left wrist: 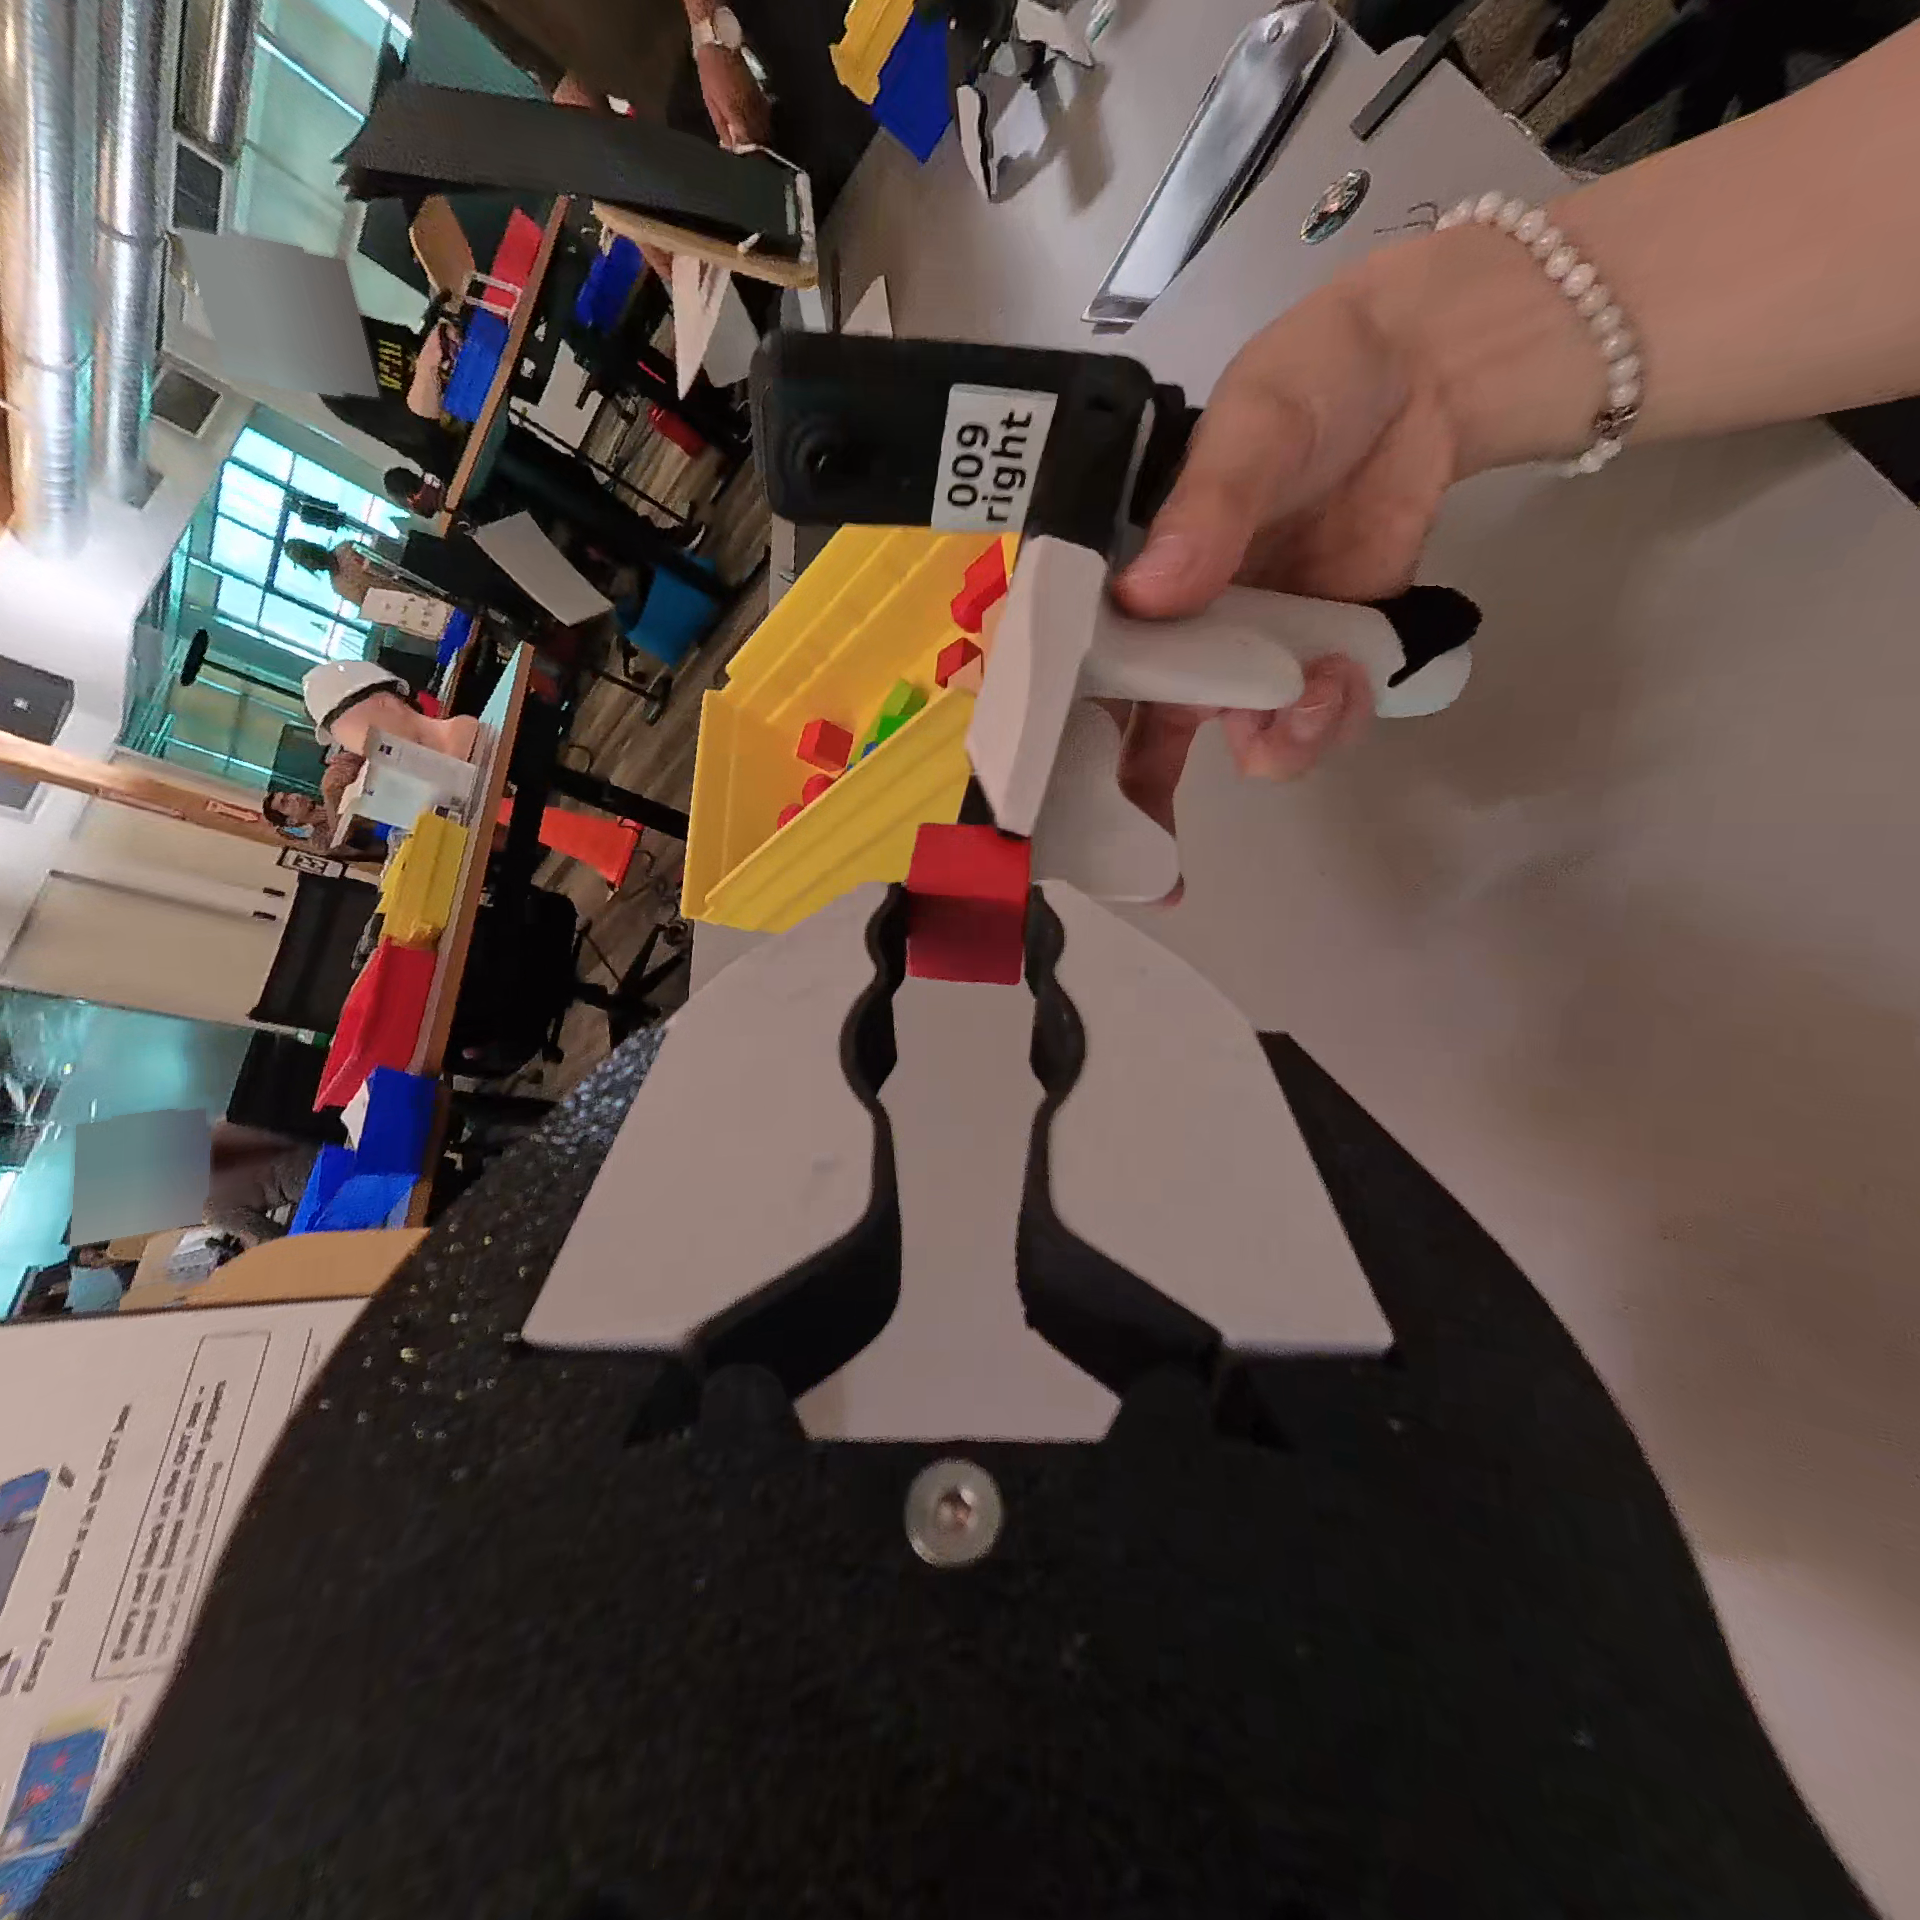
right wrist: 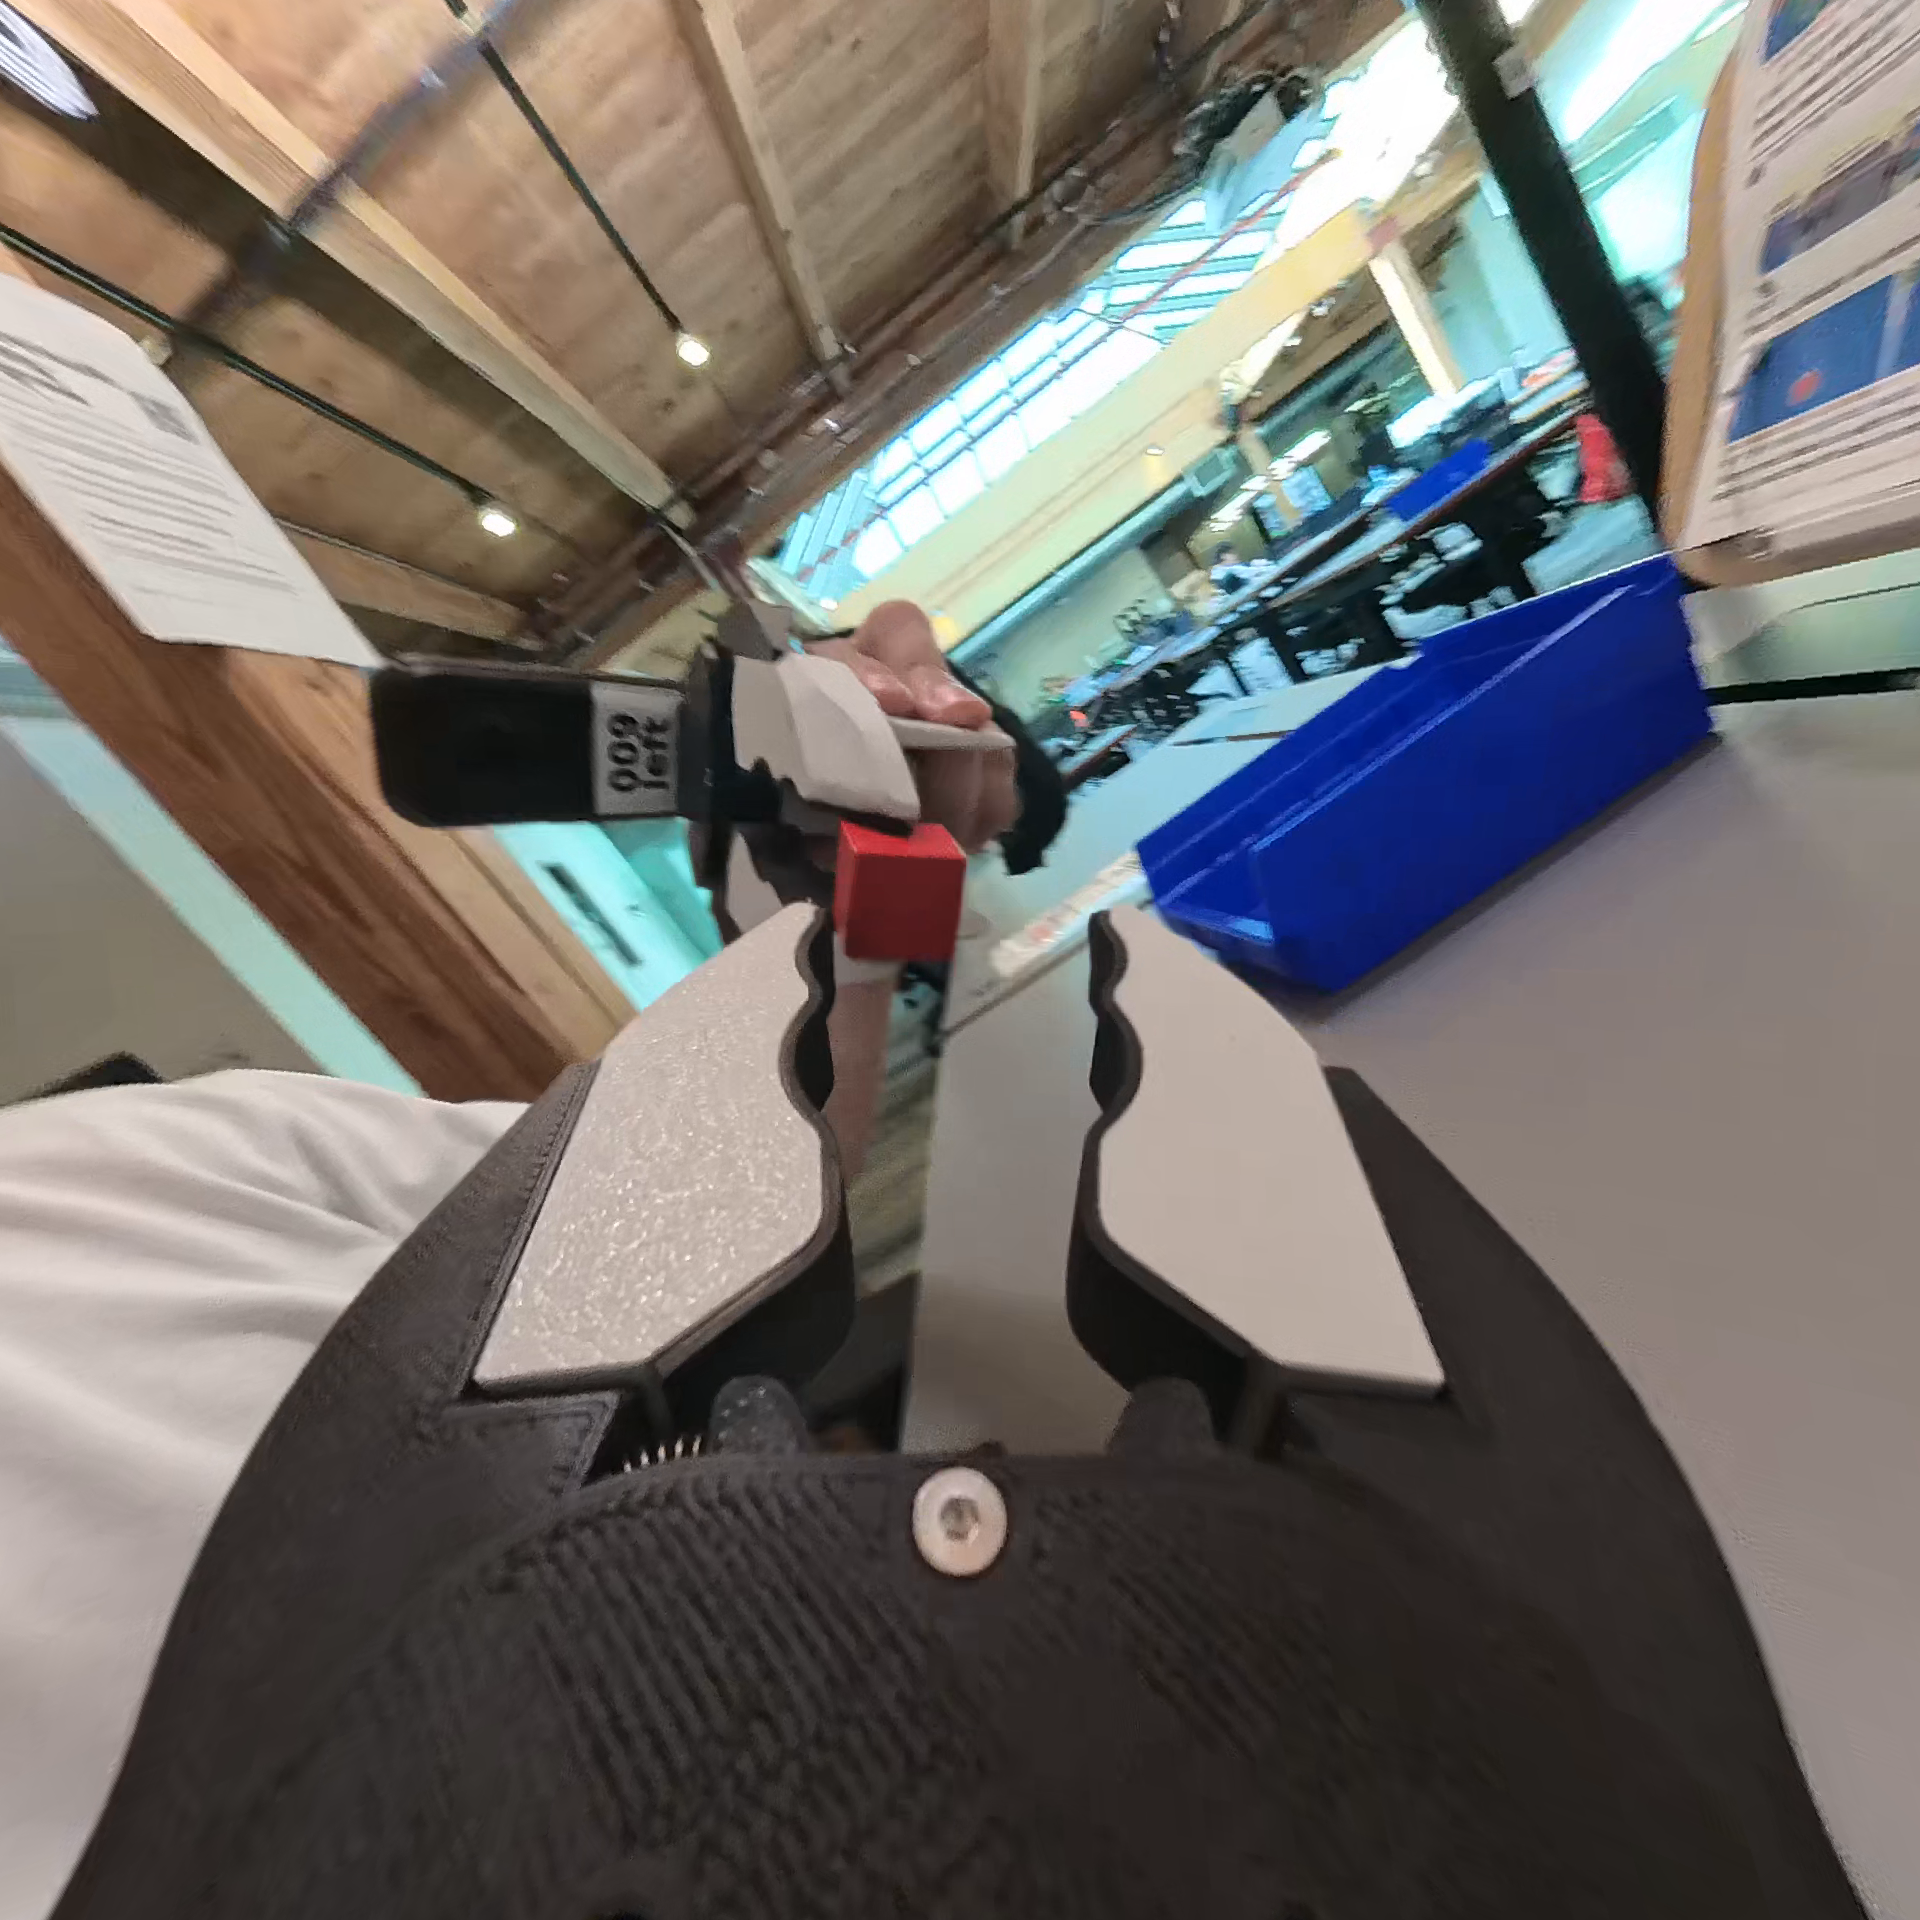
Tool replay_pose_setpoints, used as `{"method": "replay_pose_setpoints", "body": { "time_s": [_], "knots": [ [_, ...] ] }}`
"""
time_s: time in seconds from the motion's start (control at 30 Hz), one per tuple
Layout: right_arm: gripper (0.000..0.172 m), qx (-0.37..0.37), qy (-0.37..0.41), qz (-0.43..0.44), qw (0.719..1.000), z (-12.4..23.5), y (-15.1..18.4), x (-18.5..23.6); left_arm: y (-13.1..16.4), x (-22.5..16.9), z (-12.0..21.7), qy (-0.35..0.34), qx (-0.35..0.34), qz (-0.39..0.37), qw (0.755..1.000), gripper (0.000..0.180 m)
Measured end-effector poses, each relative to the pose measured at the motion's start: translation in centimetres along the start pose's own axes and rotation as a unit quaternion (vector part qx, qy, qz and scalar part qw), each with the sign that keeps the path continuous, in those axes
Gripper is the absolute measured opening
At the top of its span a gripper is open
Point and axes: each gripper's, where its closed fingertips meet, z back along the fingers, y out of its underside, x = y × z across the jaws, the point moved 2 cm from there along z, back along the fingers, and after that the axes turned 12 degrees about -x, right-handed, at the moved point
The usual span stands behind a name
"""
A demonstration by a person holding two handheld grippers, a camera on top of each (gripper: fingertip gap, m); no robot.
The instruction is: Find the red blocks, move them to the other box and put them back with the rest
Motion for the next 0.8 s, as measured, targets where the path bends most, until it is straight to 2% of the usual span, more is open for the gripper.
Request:
{"method": "replay_pose_setpoints", "body": {
  "time_s": [0.1,0.2,0.27,0.43,0.53,0.6,0.7,0.8],
  "knots": [
    [0.043,-0.01,-0.042,-0.05,0.998,0.1,-0.4,0.9,-0.3,-0.3,-0.8,0.007,-0.008,-0.003,1.0,0.021],
    [0.037,0.006,-0.053,-0.058,0.997,0.2,0.0,1.0,-0.3,-0.5,-1.2,0.009,-0.016,-0.001,1.0,0.021],
    [0.022,0.015,-0.059,-0.062,0.996,0.1,0.3,1.0,-0.1,-0.7,-1.4,0.01,-0.02,-0.001,1.0,0.021],
    [0.022,0.034,-0.064,-0.063,0.995,0.1,0.5,0.4,0.4,-0.9,-1.5,-0.013,-0.042,0.024,0.999,0.022],
    [0.022,0.033,-0.06,-0.051,0.996,0.3,0.0,0.2,1.1,-0.6,-1.1,-0.064,-0.052,0.051,0.995,0.028],
    [0.022,0.023,-0.028,-0.026,0.999,1.1,-0.9,-0.6,2.3,-0.1,-0.3,-0.116,-0.047,0.066,0.99,0.044],
    [0.023,-0.005,0.078,0.042,0.996,4.0,-3.9,-2.7,5.5,0.5,1.0,-0.196,-0.019,0.118,0.973,0.048],
    [0.023,-0.031,0.233,0.137,0.962,9.7,-8.0,-5.1,9.5,0.3,2.5,-0.254,0.032,0.187,0.949,0.048]
  ]
}}
